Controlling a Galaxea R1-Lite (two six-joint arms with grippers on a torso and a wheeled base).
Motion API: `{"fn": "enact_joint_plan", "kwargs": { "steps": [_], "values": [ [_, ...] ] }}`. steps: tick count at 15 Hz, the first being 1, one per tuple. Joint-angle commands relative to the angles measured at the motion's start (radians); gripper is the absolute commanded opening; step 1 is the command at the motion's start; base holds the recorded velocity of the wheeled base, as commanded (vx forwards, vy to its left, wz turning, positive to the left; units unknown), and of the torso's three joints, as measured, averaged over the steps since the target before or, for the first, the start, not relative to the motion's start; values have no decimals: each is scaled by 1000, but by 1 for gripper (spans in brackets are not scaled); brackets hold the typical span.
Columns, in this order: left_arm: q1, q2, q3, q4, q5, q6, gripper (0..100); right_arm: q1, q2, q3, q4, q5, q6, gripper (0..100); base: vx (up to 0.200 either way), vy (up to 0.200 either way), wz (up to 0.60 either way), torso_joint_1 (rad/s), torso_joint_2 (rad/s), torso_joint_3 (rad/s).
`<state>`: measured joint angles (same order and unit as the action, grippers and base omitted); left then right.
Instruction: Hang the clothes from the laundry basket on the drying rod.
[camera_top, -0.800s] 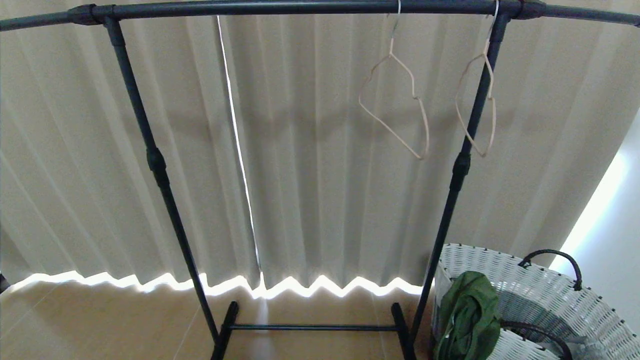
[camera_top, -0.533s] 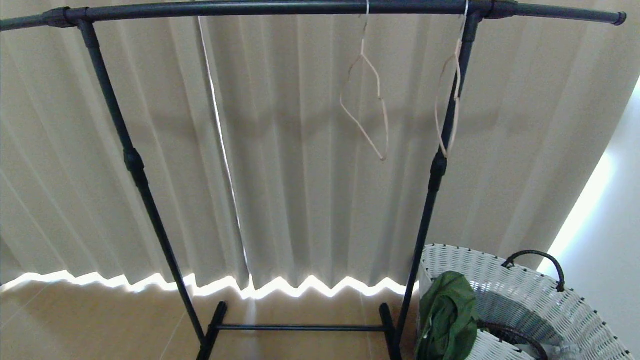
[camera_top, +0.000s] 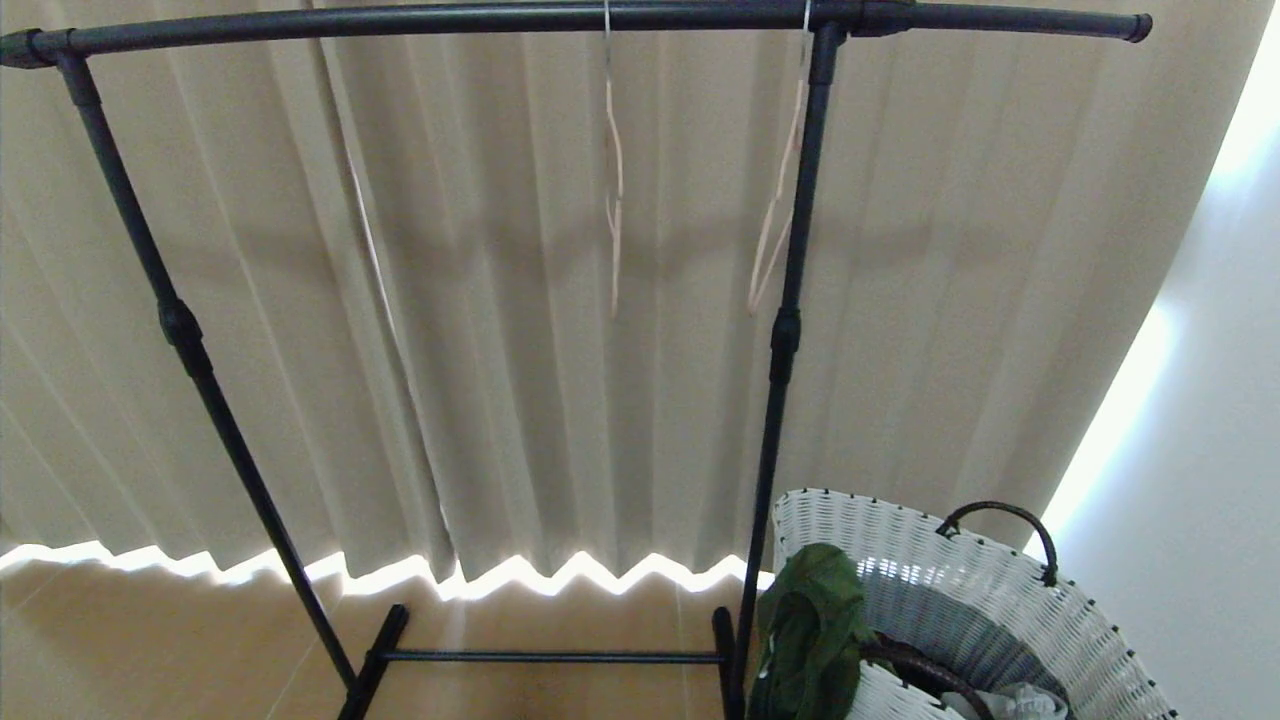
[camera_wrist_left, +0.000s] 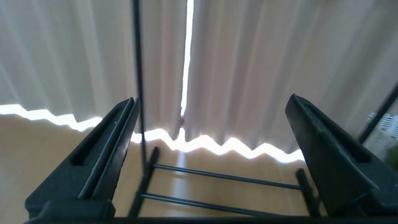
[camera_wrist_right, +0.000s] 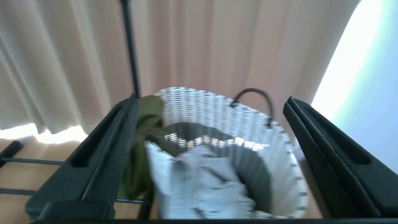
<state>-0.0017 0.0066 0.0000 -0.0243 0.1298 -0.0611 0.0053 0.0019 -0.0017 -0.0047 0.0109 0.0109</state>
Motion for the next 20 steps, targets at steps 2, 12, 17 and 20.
{"fn": "enact_joint_plan", "kwargs": {
  "steps": [2, 12, 17, 20],
  "values": [
    [0, 1, 0, 0, 1, 0, 100, 1, 0, 0, 0, 1, 0, 100, 0, 0, 0, 0, 0, 0],
    [0, 1, 0, 0, 1, 0, 100, 1, 0, 0, 0, 3, -3, 100, 0, 0, 0, 0, 0, 0],
    [0, 1, 0, 0, -1, 1, 100, 1, 0, 0, 0, 3, -5, 100, 0, 0, 0, 0, 0, 0],
    [0, 1, 0, 0, -1, 1, 100, 1, 1, 0, 0, 4, -5, 100, 133, 0, 0, 2, 2, -2]
  ]
}}
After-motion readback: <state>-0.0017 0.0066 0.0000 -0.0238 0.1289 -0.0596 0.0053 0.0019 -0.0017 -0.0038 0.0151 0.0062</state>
